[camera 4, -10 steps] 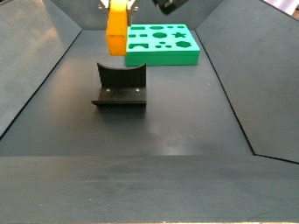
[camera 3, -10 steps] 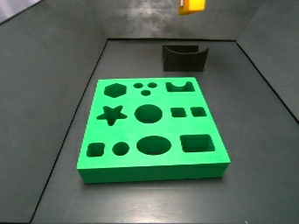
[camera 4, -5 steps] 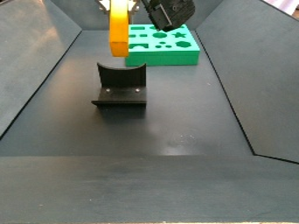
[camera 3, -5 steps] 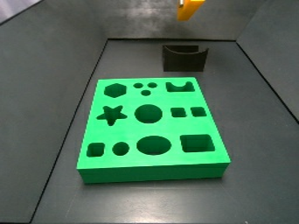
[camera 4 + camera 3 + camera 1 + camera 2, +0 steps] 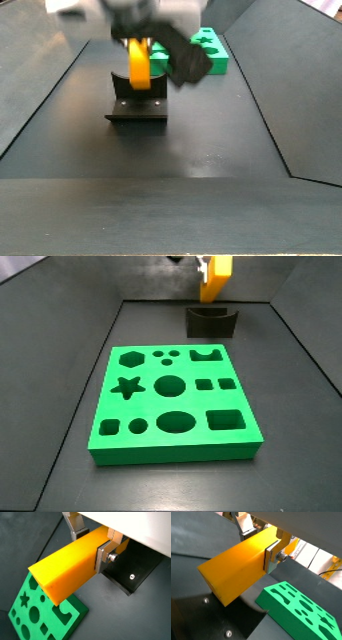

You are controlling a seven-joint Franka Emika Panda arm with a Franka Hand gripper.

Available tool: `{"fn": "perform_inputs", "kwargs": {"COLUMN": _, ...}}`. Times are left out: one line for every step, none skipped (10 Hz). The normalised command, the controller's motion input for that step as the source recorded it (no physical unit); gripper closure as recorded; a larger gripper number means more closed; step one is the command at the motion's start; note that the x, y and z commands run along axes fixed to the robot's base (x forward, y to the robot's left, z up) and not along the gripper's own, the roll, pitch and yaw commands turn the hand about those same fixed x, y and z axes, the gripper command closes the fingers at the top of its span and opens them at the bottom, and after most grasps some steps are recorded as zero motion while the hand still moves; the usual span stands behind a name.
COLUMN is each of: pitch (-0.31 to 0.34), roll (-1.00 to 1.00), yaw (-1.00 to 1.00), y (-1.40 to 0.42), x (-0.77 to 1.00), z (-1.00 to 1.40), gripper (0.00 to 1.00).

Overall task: Pick up the rectangle object. Move up. Place the rectangle object on the fixture. Regrasp the rectangle object. Move to above the board. Insert the rectangle object.
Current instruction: Place the rectangle object on the fixture, then regrasp the rectangle object.

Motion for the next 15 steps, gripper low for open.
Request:
{"fn": "perform_inputs", "kwargs": {"pitch": 0.073, "roll": -0.41, "yaw": -0.22, "y": 0.15, "x": 0.17, "z": -1.00, "gripper": 1.00}}
{"fn": "perform_inputs", "kwargs": {"pitch": 0.047, "roll": -0.31, "yaw": -0.21, "y": 0.14, "x": 0.18, "z": -1.00, "gripper": 1.00}}
{"fn": "perform_inputs", "kwargs": {"pitch": 0.000, "roll": -0.20, "yaw": -0.18, "y": 0.14, "x": 0.19, "z": -1.00, "gripper": 1.00}}
{"fn": "perform_inputs", "kwargs": {"pitch": -0.033, "roll": -0.18, "yaw": -0.16, "y": 0.12, "x": 0.15, "z": -0.77, "gripper": 1.00}}
{"fn": "perform_inputs", "kwargs": {"pitch": -0.053, "roll": -0.14, "yaw": -0.13, "y": 0.10, "x": 0.12, "z": -0.53, "gripper": 1.00}}
{"fn": "perform_inputs", "kwargs": {"pitch": -0.062, "roll": -0.11, "yaw": -0.11, "y": 0.07, "x": 0.08, "z": -0.53, "gripper": 1.00}}
{"fn": "perform_inputs", "kwargs": {"pitch": -0.063, "roll": -0.11, "yaw": -0.07, "y": 0.06, "x": 0.07, "z": -0.53, "gripper": 1.00}}
{"fn": "perform_inputs", "kwargs": {"pitch": -0.062, "roll": -0.11, "yaw": -0.06, "y": 0.05, "x": 0.07, "z": -0.53, "gripper": 1.00}}
{"fn": "perform_inputs", "kwargs": {"pitch": -0.060, "roll": -0.11, "yaw": -0.04, "y": 0.05, "x": 0.07, "z": -0.53, "gripper": 1.00}}
{"fn": "perform_inputs", "kwargs": {"pitch": -0.059, "roll": -0.11, "yaw": -0.03, "y": 0.05, "x": 0.07, "z": -0.53, "gripper": 1.00}}
{"fn": "perform_inputs", "kwargs": {"pitch": 0.000, "roll": 0.00, "yaw": 0.00, "y": -0.50, "x": 0.00, "z": -0.17, "gripper": 1.00}}
{"fn": "perform_inputs", "kwargs": {"pitch": 0.000, "roll": 0.00, "yaw": 0.00, "y": 0.00, "x": 0.00, "z": 0.00, "gripper": 0.00}}
{"fn": "perform_inputs", "kwargs": {"pitch": 0.034, "roll": -0.07, "yaw": -0.01, "y": 0.00, "x": 0.00, "z": 1.00, "gripper": 0.00}}
{"fn": "perform_inputs", "kwargs": {"pitch": 0.038, "roll": -0.06, "yaw": -0.01, "y": 0.00, "x": -0.01, "z": 1.00, "gripper": 0.00}}
{"fn": "perform_inputs", "kwargs": {"pitch": 0.039, "roll": -0.03, "yaw": 0.00, "y": 0.00, "x": -0.02, "z": 1.00, "gripper": 0.00}}
